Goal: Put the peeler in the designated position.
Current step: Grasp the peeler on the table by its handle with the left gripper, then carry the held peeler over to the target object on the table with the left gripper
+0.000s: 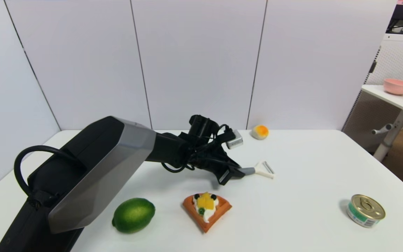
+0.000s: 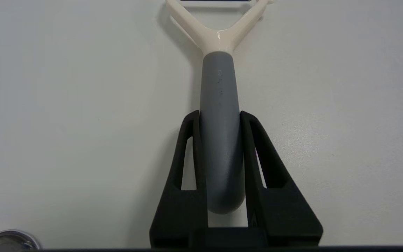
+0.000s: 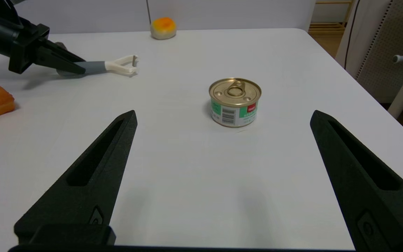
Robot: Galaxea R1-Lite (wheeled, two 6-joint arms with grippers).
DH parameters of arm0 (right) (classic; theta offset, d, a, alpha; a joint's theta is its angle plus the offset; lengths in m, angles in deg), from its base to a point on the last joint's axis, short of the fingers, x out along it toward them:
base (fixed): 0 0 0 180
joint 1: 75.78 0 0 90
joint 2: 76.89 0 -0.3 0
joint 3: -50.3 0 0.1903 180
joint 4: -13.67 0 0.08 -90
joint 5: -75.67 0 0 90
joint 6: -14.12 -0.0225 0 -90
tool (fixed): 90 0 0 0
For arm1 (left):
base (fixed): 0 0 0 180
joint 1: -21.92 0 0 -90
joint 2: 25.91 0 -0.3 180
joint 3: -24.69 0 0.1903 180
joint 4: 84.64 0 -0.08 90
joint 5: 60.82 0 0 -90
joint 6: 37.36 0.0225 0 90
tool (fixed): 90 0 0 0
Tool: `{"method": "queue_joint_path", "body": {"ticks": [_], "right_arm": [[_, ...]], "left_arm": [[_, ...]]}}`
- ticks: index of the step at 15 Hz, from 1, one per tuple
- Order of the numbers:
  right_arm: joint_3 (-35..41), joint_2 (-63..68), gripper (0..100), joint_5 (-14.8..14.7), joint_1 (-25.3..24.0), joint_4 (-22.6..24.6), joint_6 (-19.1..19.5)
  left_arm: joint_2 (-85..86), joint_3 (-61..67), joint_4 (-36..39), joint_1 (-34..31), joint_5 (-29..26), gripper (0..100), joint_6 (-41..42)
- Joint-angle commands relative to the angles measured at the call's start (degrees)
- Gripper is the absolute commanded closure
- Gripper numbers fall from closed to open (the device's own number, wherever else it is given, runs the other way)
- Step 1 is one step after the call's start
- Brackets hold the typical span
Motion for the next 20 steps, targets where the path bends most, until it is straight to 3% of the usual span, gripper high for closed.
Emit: {"method": "queue_joint_path", "body": {"ticks": [1, 6, 8, 11, 15, 20], "right_arm": [[0.09, 0.00, 0, 0.00, -0.02, 0.04, -0.03], [0.09, 0.00, 0, 0.00, -0.02, 0.04, -0.03], [0.09, 0.00, 0, 0.00, -0.02, 0.04, -0.03], [0.09, 0.00, 0, 0.00, -0.02, 0.04, -0.03], [0.09, 0.00, 0, 0.00, -0.02, 0.04, -0.03], [0.09, 0.00, 0, 0.00, -0.02, 0.04, -0.03]], "left_arm": [[3.71, 0.57, -0.76, -0.07, 0.10, 100, 0.30], [14.78, 3.74, -6.65, -2.00, 1.15, 100, 0.57], [24.98, 12.35, -6.83, -5.08, 4.76, 100, 0.65], [37.19, 25.80, -6.92, -12.29, 5.20, 100, 2.06], [45.02, 36.70, -7.97, -22.75, 4.76, 100, 8.92], [43.17, 40.39, -17.20, -28.28, 1.33, 100, 21.75]]}}
